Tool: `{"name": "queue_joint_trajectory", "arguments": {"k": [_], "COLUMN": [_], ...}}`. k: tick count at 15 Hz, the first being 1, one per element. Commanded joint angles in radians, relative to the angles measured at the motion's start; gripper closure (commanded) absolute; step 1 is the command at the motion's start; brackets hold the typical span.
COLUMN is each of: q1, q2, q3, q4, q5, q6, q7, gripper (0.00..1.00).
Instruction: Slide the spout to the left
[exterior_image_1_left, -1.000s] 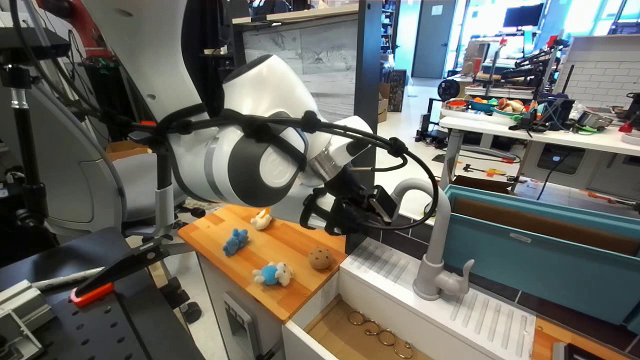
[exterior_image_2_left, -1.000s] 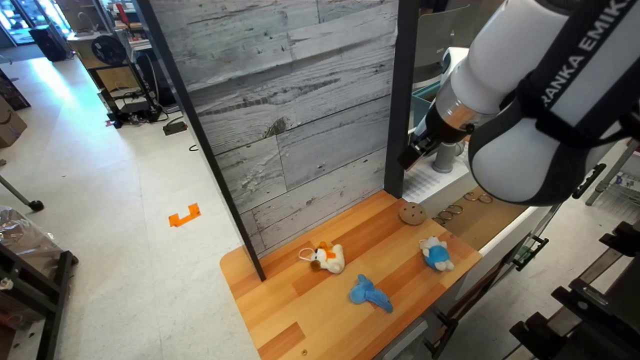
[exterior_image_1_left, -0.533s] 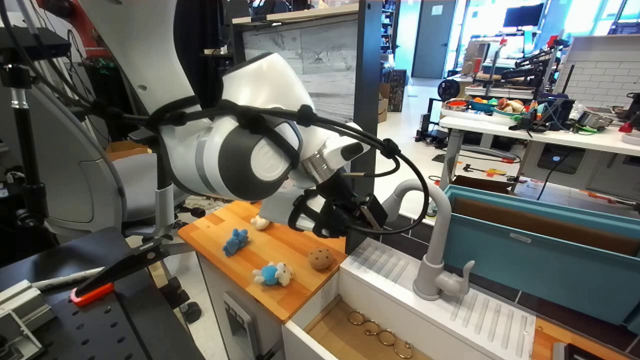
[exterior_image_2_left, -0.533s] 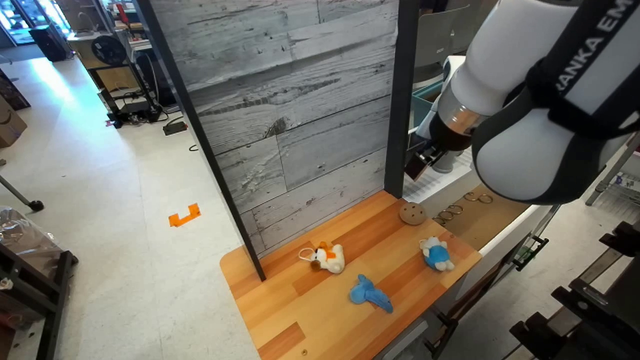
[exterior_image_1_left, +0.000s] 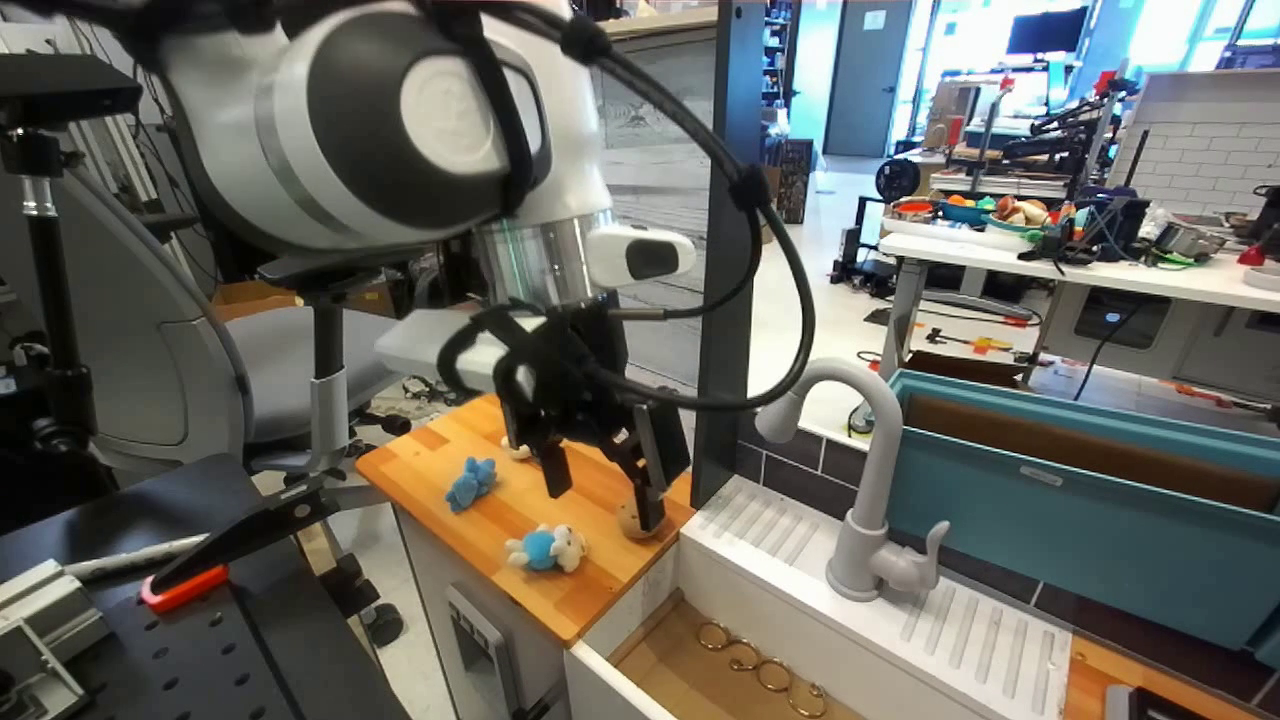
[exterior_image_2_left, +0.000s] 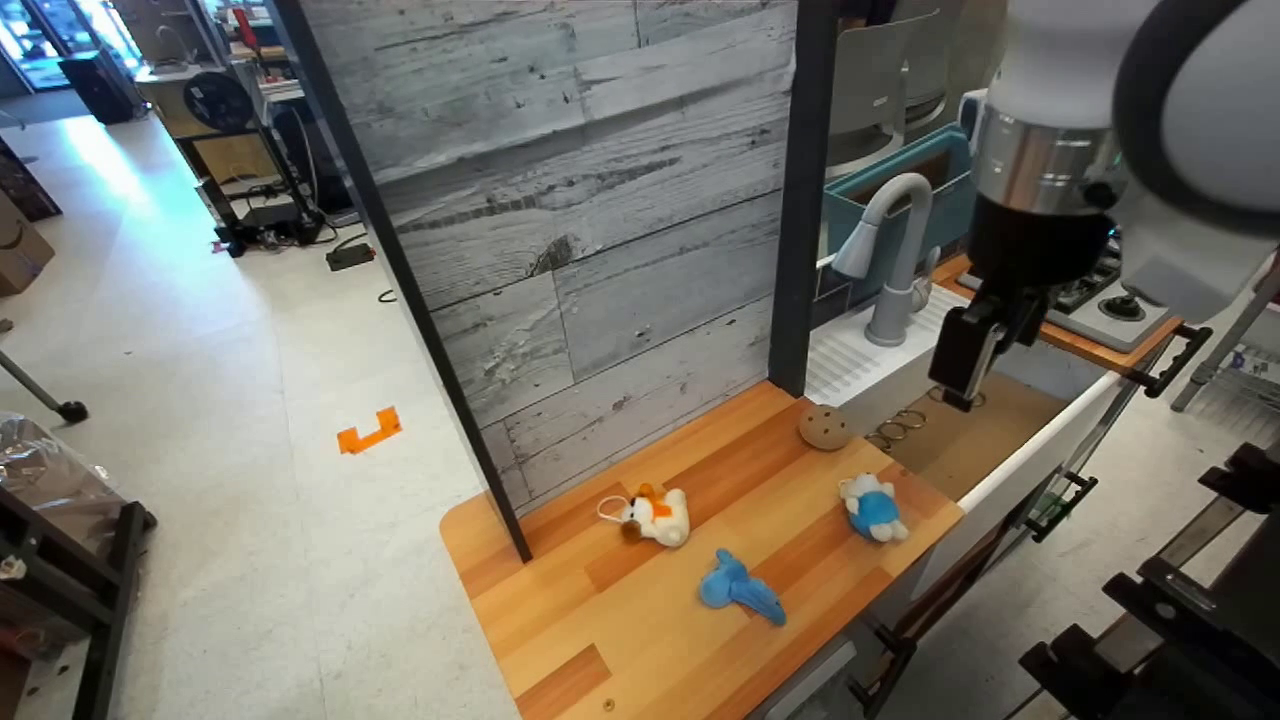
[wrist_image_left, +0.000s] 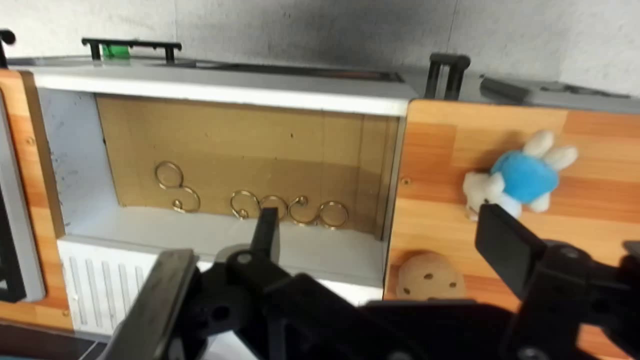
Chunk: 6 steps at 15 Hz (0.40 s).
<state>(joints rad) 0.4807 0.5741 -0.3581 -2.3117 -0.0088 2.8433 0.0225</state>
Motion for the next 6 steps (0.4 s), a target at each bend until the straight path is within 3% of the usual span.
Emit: {"name": "queue_joint_trajectory", "arguments": {"k": [1,2,3,6], "q1": [-0.118,-0.173,-0.167,-0.243], "q2": [-0.239,-0.283,-0.175,-0.272], "q3": [0.093,0.140,0.145,0.203], "q4": [-0.079,-0.075,-0.035,-0.055], "q5": [-0.091,-0.079,-0.122,-0.103], "q6": [-0.250,-0.330,-0.228,-0.320], "q7": [0.010,-0.019,0.057,0.017], "gripper": [0.00,0.00,0.00,0.00]}}
